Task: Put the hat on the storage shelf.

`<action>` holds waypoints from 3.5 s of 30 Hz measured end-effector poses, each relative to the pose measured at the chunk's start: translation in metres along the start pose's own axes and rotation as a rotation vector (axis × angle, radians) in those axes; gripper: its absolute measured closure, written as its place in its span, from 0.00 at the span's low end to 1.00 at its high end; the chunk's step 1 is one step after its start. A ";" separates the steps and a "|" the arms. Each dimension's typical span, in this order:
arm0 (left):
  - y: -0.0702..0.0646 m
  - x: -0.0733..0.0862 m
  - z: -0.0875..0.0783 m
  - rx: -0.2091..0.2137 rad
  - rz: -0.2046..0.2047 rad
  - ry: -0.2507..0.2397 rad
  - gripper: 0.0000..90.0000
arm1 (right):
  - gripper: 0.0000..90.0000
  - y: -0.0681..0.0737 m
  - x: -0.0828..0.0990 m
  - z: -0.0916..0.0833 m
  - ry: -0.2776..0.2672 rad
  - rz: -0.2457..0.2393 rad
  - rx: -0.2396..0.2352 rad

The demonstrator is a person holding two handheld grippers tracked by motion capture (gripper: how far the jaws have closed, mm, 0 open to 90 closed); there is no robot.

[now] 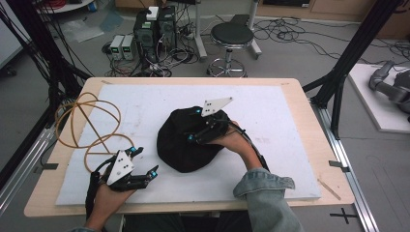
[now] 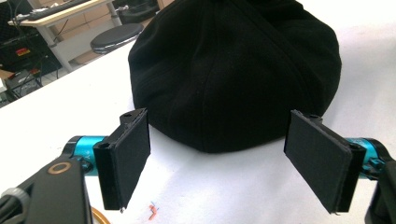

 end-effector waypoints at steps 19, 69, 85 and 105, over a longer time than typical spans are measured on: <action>0.000 0.000 0.000 0.001 -0.001 0.003 0.25 | 0.47 0.001 0.007 0.006 0.027 -0.128 0.014; 0.000 0.000 -0.001 -0.002 -0.001 -0.003 0.25 | 0.95 -0.028 -0.033 -0.030 -0.144 -0.048 0.230; -0.001 0.000 0.000 0.001 0.010 -0.002 0.25 | 0.95 -0.040 -0.070 -0.047 -0.220 -0.042 0.263; -0.002 -0.007 0.023 0.037 0.020 0.011 0.25 | 0.95 -0.045 -0.127 -0.057 -0.270 -0.095 0.293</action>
Point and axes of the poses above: each handheld gripper's, and its own axes: z roughly forward along the jaws, x roughly out of its underside, y roughly to its left, the point moved 6 cm from there along z, roughly forward along the jaws, and after that the axes turned 15 degrees about x, right-handed, at the moved point
